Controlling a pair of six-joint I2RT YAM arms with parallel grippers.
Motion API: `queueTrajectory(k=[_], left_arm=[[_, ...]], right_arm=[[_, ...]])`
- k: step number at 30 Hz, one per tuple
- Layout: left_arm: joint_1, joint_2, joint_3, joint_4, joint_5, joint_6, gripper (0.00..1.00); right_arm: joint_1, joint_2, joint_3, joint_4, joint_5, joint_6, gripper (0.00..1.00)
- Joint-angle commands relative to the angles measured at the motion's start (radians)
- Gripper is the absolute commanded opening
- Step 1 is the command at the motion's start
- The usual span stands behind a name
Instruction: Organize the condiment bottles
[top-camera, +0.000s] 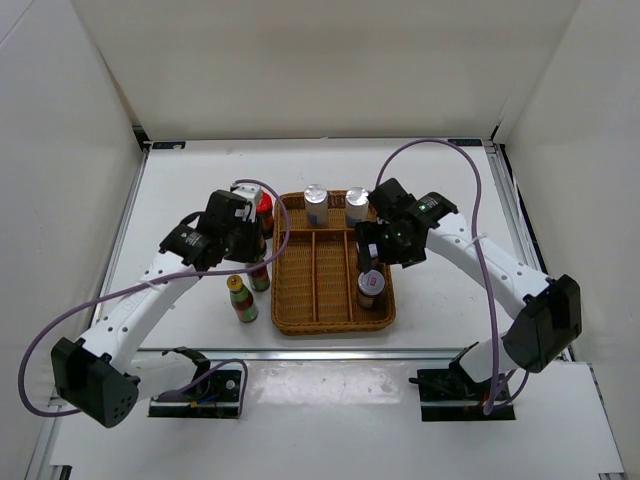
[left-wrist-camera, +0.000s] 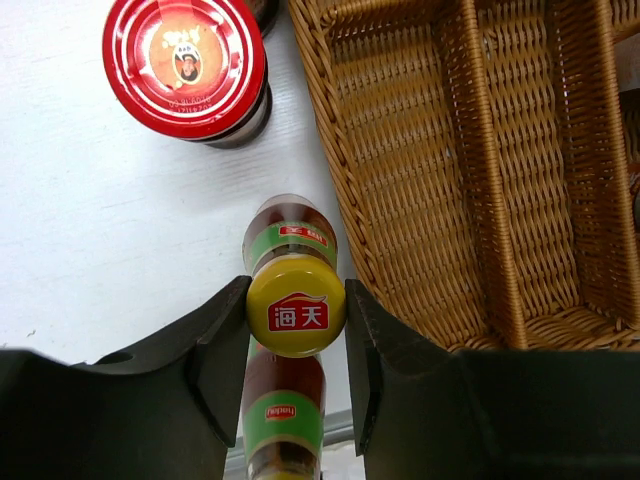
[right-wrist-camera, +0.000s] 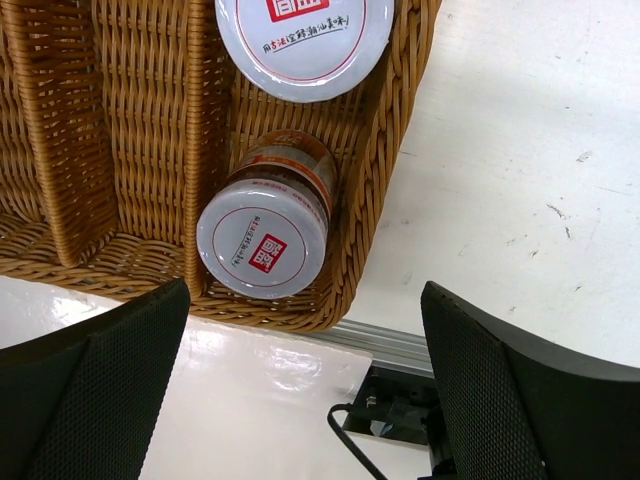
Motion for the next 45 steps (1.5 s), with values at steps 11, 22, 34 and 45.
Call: queueTrajectory(k=[11, 22, 34, 45], left_arm=[[-0.030, 0.072, 0.417, 0.023, -0.016, 0.002, 0.11], [-0.144, 0.280, 0.593, 0.053, 0.064, -0.016, 0.11], [-0.267, 0.428, 0.583, 0.132, 0.044, -0.047, 0.11], [-0.297, 0.531, 0.572, 0.161, -0.019, -0.075, 0.22]], right_arm=[[-0.012, -0.035, -0.004, -0.012, 0.016, -0.011, 1.00], [-0.021, -0.044, -0.023, -0.012, 0.007, -0.002, 1.00], [-0.049, -0.115, -0.064, -0.046, 0.016, 0.007, 1.00], [-0.049, -0.156, -0.087, -0.076, 0.016, 0.016, 1.00]])
